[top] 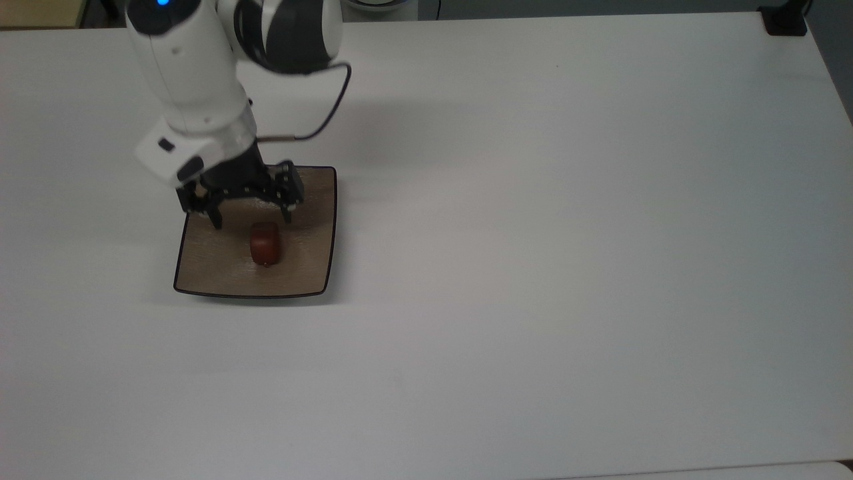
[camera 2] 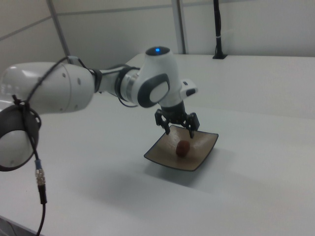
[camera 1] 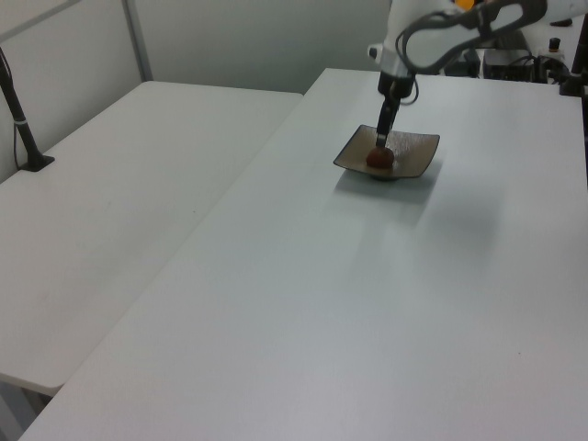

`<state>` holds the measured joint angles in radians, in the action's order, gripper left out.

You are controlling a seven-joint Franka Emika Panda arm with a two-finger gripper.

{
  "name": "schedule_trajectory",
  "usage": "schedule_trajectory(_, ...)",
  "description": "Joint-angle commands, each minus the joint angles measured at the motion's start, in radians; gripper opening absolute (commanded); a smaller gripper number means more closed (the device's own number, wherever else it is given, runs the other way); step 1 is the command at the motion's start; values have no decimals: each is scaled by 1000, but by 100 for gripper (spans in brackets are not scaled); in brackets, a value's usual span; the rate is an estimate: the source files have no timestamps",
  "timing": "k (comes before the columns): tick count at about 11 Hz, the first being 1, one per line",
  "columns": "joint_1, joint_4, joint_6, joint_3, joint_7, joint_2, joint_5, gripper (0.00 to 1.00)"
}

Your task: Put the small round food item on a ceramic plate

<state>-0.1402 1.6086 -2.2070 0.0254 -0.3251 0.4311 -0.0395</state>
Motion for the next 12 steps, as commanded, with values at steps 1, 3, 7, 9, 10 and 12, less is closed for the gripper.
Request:
schedule_trajectory(1,24,22,218,-10,26,-214,6,100)
schedule_trajectory(3,51,20,391,-27,64,-340,-2,100)
schedule_trajectory(7,212,20,598,-79,187,-495,-2,100)
schedule_trajectory(9,276,28,584,-91,268,-499,-5,100)
schedule_trajectory(10,331,30,583,-119,299,-499,-5,100)
schedule_trajectory(12,364,51,552,-142,302,-496,-8,100)
